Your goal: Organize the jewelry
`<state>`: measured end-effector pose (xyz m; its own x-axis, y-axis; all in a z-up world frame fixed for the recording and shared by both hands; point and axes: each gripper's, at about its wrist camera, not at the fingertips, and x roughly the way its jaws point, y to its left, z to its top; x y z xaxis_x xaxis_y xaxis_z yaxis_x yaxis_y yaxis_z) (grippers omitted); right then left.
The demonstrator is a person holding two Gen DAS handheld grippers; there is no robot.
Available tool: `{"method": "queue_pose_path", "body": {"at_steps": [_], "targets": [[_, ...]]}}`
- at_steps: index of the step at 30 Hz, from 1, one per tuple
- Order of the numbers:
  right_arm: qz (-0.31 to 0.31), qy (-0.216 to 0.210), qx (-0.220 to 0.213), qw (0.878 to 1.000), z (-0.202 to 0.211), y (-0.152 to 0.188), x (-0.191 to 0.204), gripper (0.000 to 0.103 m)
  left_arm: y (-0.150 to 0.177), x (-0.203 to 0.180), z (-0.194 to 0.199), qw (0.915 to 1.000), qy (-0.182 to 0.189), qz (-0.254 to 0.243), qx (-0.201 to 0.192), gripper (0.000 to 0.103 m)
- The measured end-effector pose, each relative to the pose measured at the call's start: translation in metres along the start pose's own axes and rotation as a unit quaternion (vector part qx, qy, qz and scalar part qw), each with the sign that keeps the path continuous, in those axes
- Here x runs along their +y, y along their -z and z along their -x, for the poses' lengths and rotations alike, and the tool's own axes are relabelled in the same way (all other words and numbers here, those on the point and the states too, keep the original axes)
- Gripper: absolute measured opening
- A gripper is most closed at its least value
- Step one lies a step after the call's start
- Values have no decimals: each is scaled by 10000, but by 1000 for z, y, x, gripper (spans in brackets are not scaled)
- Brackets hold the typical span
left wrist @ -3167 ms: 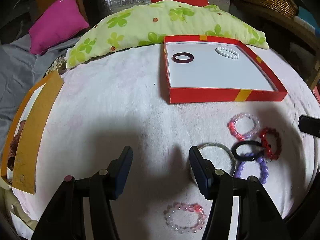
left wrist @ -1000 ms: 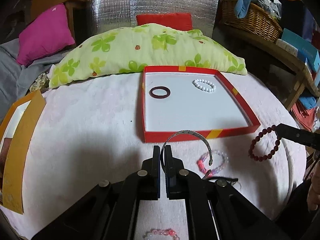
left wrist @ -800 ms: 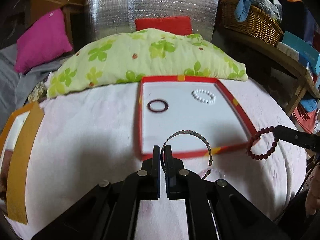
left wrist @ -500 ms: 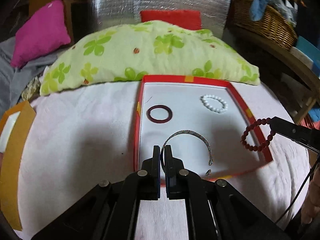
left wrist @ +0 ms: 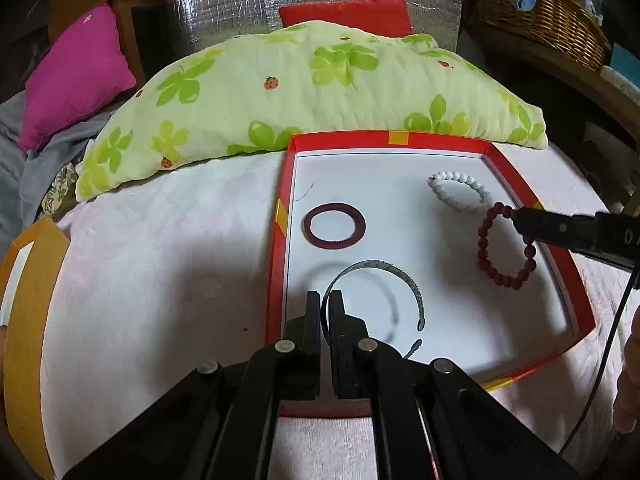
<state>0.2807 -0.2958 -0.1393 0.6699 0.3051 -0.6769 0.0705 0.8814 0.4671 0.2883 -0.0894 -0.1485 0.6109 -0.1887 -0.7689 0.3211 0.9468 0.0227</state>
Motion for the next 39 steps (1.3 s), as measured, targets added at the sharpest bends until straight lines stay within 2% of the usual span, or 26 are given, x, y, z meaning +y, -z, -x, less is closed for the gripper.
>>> {"method": "queue_pose_path", "body": {"at_steps": [14, 21, 23, 24, 26, 27, 34, 39], "targets": [[164, 688, 162, 9974, -20, 7, -13, 10, 1, -4, -17, 9998, 48, -23, 174, 4], [239, 914, 216, 9953, -17, 6, -13, 12, 0, -3, -12, 10000, -25, -11, 64, 4], [258, 941, 200, 9950, -11, 7, -13, 12, 0, -2, -6, 10000, -32, 2, 34, 7], [250, 944, 183, 9951, -8, 7, -13, 14, 1, 0, -3, 10000, -56, 15, 3, 9], [237, 914, 159, 9954, 0, 9, -14, 19, 3, 4, 3, 9999, -114, 65, -39, 22], [251, 908, 129, 9955, 6, 11, -13, 20, 6, 6, 8, 9998, -138, 90, -76, 24], [538, 647, -37, 9964, 46, 34, 2, 20, 36, 24, 43, 9992, -310, 142, -198, 26], [606, 267, 8, 9978, 75, 70, 12, 20, 57, 44, 67, 9982, -379, 393, -254, 30]]}}
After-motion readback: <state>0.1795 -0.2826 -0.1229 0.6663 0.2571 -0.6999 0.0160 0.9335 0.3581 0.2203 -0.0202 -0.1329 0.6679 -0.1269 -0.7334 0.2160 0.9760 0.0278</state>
